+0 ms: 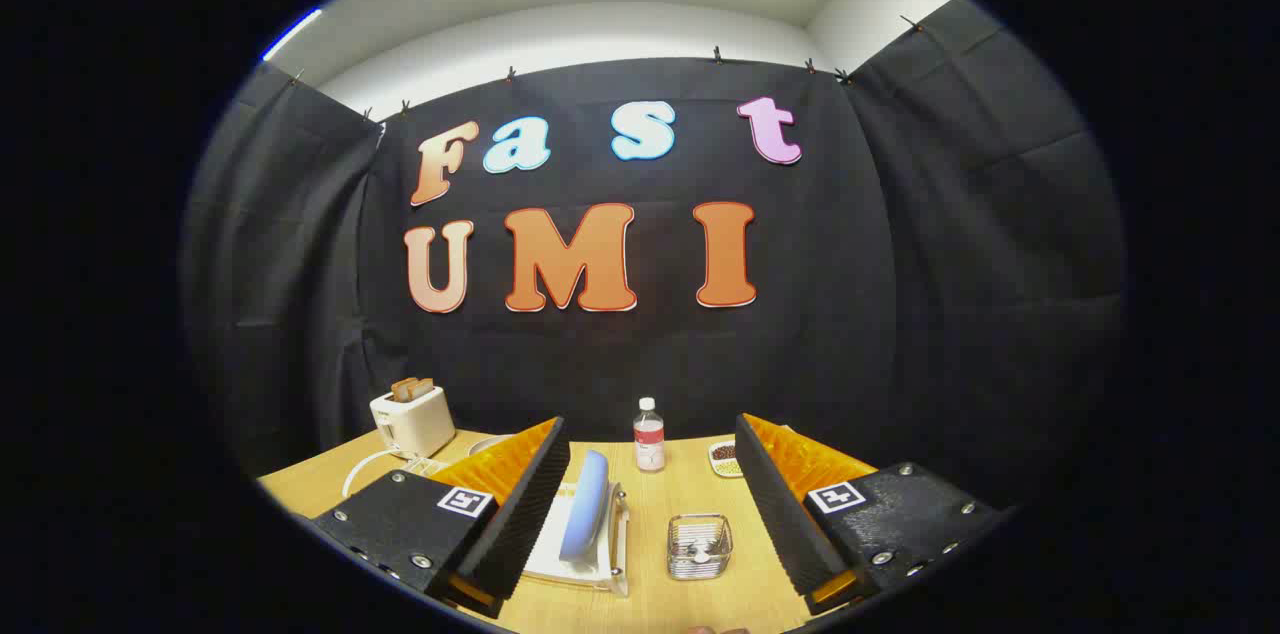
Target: Take the plate from the dish rack, then take the spoon from the basket and place it into the plate.
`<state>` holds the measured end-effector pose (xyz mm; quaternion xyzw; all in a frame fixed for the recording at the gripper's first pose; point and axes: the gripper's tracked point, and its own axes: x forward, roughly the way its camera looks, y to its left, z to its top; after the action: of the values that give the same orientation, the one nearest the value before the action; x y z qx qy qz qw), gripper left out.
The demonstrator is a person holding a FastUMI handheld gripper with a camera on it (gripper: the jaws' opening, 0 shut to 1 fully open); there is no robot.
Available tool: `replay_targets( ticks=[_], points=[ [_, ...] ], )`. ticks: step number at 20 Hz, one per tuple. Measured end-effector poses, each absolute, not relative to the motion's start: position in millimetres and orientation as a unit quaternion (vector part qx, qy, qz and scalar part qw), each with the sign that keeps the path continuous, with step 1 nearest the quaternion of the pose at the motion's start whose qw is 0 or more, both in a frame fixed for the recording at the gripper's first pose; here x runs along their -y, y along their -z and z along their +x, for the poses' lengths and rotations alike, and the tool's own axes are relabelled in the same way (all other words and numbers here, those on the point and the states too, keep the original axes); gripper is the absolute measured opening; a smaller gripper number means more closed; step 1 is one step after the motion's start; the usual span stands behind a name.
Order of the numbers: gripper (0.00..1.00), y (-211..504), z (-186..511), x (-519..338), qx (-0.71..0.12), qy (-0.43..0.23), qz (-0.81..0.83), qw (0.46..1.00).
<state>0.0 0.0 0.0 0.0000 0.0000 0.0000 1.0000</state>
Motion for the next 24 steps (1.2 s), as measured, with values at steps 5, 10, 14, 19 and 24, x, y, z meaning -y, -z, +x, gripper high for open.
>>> replay_targets(
  ticks=[5, 10, 14, 19, 24],
  points=[
    [0.99, -2, -9, -18, -0.010, 0.002, -0.001, 1.000],
    [0.99, 0, -11, -17, -0.017, 0.009, -0.002, 1.000],
    [0.99, 1, -10, -21, -0.023, 0.010, -0.001, 1.000],
    [0.99, 13, -6, -29, -0.042, -0.002, -0.016, 0.999],
    [0.99, 29, 6, -37, -0.065, -0.010, 0.007, 0.998]
  ],
)
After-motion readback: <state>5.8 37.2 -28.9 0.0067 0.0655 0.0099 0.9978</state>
